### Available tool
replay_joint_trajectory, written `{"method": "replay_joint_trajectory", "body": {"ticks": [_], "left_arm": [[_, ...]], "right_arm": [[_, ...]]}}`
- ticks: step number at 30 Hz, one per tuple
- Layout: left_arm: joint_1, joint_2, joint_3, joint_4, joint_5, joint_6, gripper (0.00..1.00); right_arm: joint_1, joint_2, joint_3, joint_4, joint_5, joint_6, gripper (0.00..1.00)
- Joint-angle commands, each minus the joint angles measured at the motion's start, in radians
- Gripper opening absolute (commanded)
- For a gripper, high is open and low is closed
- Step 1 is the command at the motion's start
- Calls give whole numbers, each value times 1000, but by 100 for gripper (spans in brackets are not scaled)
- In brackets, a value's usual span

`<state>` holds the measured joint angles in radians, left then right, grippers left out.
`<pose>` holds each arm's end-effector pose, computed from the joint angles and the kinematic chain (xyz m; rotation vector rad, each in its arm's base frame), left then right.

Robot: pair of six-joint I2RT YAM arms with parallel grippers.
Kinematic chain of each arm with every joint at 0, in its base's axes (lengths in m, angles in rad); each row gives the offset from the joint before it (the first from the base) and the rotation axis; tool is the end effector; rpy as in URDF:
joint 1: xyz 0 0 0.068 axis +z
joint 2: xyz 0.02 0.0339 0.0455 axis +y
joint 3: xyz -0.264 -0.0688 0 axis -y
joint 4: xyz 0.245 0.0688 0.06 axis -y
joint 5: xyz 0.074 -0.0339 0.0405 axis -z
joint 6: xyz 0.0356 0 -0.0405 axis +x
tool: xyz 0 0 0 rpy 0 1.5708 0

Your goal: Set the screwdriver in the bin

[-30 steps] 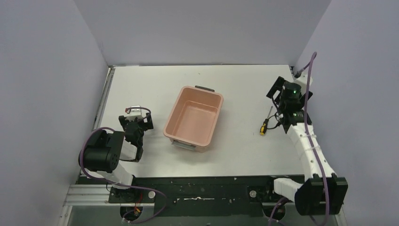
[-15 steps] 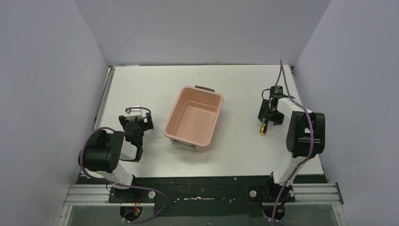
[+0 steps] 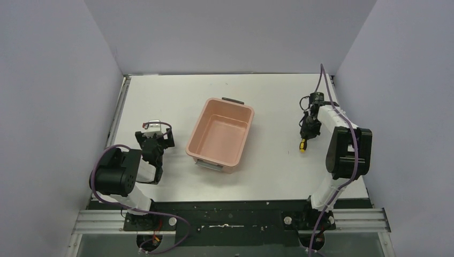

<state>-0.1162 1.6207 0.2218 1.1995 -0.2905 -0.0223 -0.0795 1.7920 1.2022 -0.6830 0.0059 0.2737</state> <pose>0.2397 -0.0177 0.1246 -0.1272 1.7598 0.1565 0.3460 -0.0278 0.1799 0.5009 2.7998 0.0330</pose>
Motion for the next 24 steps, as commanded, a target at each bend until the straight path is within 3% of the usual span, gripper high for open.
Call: {"method": "replay_joint_trajectory", "body": {"ticks": [1,5,10,15,21,24], "left_arm": [[6,-10,24,30,7,-5,97],[6,-9,24,30,8,-5,97],[6,-10,24,28,8,-5,97],[6,-9,24,29,7,-6,97],[6,-10,24,29,8,-6,97],[6,-10,25,28,8,-6,97]], "right_arm": [[-1,-121,236,-250,43,26,0],[0,-140,383,-424,93,60,0],[83,-137,510,-503,59,116,0],[301,-140,616,-393,-32,232,0],[630,-104,656,-177,4,371,0],[745,-46,709,-159,50,386,0]]}}
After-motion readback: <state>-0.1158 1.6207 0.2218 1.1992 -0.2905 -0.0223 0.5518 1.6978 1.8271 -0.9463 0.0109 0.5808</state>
